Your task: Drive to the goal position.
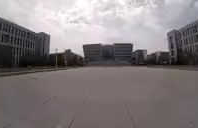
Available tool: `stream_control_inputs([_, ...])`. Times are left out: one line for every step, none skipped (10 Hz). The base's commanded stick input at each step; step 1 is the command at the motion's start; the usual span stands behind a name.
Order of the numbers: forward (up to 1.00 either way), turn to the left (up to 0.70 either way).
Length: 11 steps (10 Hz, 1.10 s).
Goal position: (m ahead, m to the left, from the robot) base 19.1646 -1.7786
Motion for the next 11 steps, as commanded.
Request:
stream_control_inputs([0.7,0.0])
stream_control_inputs([0.7,0.0])
stream_control_inputs([0.7,0.0])
stream_control_inputs([0.7,0.0])
stream_control_inputs([0.7,0.0])
stream_control_inputs([0.7,0.0])
stream_control_inputs([0.7,0.0])
stream_control_inputs([0.7,0.0])
stream_control_inputs([0.7,0.0])
stream_control_inputs([0.7,0.0])
stream_control_inputs([0.7,0.0])
